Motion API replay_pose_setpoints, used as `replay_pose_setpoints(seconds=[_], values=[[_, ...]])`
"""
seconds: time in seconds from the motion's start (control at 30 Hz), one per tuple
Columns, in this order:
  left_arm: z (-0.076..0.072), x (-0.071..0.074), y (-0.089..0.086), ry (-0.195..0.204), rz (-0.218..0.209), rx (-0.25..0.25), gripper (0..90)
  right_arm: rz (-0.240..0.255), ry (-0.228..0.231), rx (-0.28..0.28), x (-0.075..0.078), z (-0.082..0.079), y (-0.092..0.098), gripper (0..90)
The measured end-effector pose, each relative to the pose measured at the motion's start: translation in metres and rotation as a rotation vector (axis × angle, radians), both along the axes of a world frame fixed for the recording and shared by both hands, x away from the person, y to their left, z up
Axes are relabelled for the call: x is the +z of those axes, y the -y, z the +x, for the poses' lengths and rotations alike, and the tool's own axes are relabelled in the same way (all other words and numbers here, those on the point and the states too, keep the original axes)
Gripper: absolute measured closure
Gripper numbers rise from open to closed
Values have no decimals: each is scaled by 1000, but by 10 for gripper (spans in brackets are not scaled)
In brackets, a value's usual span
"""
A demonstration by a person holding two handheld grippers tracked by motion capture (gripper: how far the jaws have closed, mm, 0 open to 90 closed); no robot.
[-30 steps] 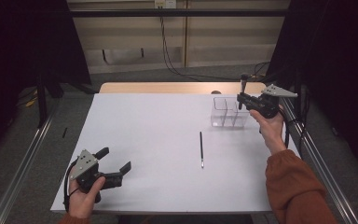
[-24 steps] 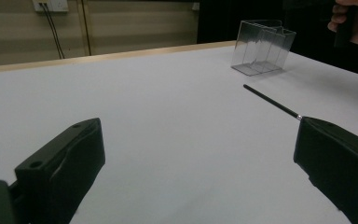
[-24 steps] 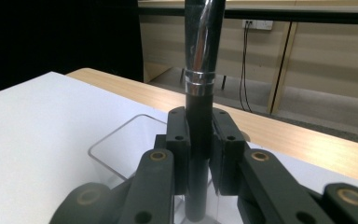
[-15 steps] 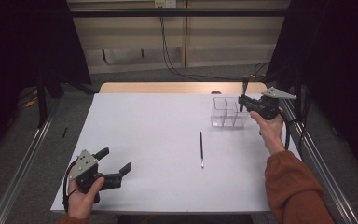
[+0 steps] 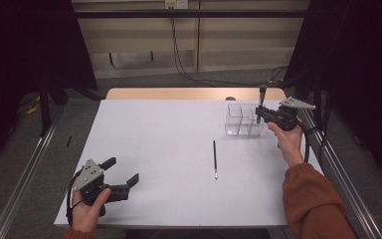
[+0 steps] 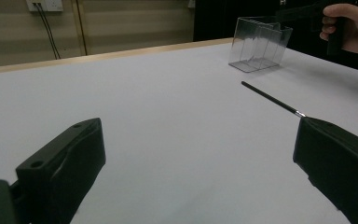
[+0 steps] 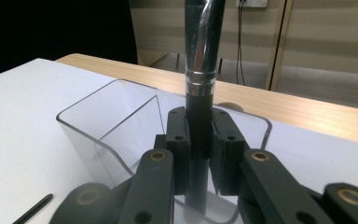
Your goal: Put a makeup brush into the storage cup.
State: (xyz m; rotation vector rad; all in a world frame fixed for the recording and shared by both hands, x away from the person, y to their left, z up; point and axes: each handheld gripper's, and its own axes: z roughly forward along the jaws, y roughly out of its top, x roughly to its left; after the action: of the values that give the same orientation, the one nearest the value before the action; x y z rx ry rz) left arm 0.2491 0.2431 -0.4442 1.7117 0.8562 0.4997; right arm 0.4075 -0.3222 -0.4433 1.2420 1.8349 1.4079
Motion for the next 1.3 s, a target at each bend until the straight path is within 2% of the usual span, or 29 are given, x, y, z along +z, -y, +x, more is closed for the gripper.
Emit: replay_pose_setpoints(seconds=[0.47,0.7,1.03,1.23,1.3], values=[[3,-2,-3,-8,3,17,22,-13,-36,-13,-11,1,1,797],[3,-2,-4,-8,3,19,22,-14,-38,-10,-12,1,0,788],[3,-2,-4,-5,5,19,22,2,-12,-30,-6,-3,2,588],[3,-2,-4,-4,7,22,22,11,1,-46,-2,-6,3,388],[3,-2,-4,-3,5,22,22,10,3,-39,0,-7,3,347]])
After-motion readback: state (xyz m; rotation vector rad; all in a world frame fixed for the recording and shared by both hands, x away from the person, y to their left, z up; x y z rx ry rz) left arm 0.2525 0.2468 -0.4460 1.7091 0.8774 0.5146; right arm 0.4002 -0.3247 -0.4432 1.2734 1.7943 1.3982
